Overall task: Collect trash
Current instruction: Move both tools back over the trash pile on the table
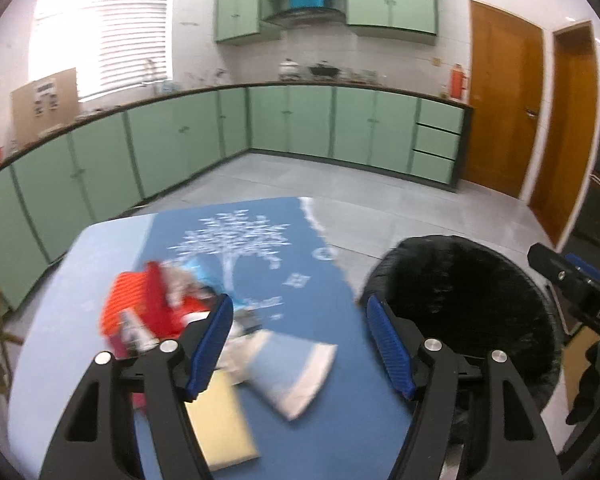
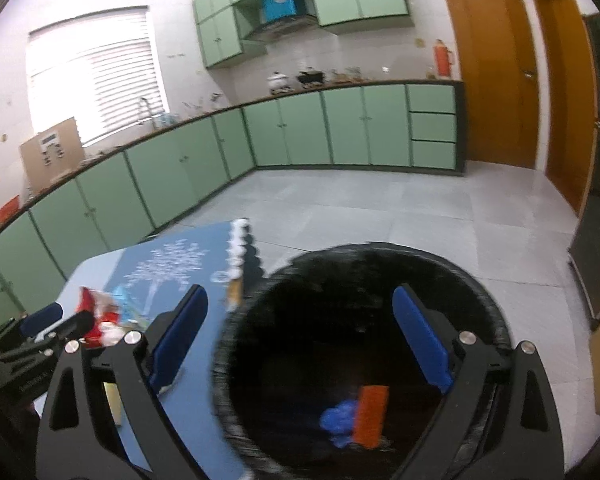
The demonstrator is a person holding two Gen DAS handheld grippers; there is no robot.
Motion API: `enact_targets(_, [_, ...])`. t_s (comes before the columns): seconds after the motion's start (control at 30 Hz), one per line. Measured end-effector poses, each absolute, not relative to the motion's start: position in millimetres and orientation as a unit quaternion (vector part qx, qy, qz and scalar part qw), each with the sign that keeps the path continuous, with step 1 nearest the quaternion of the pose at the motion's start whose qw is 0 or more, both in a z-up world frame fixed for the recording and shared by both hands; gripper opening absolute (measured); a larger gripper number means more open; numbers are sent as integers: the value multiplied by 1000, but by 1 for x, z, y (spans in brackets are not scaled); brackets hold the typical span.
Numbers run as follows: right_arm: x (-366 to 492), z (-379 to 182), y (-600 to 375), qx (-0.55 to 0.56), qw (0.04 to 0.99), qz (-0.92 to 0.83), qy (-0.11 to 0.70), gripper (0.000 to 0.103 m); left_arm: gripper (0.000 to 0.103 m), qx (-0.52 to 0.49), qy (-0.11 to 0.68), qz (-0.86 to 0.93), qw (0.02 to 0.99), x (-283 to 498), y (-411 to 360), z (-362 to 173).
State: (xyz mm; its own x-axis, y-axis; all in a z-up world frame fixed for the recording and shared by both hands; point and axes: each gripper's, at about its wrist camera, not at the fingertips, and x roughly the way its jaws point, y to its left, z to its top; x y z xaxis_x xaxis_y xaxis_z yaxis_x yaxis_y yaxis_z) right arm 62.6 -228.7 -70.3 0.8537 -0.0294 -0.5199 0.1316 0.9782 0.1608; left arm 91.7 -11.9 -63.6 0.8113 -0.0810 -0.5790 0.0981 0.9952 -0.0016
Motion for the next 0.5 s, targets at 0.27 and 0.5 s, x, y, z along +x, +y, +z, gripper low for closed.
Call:
enact_targets(0.27, [64,-77,-174,78,959,16,273,91,69,-9,320,8,947,73,43,-85])
enact_targets(0.5, [61,-91,-151,70,956,35,284,91,70,-20,341,23,939,59,60,-112])
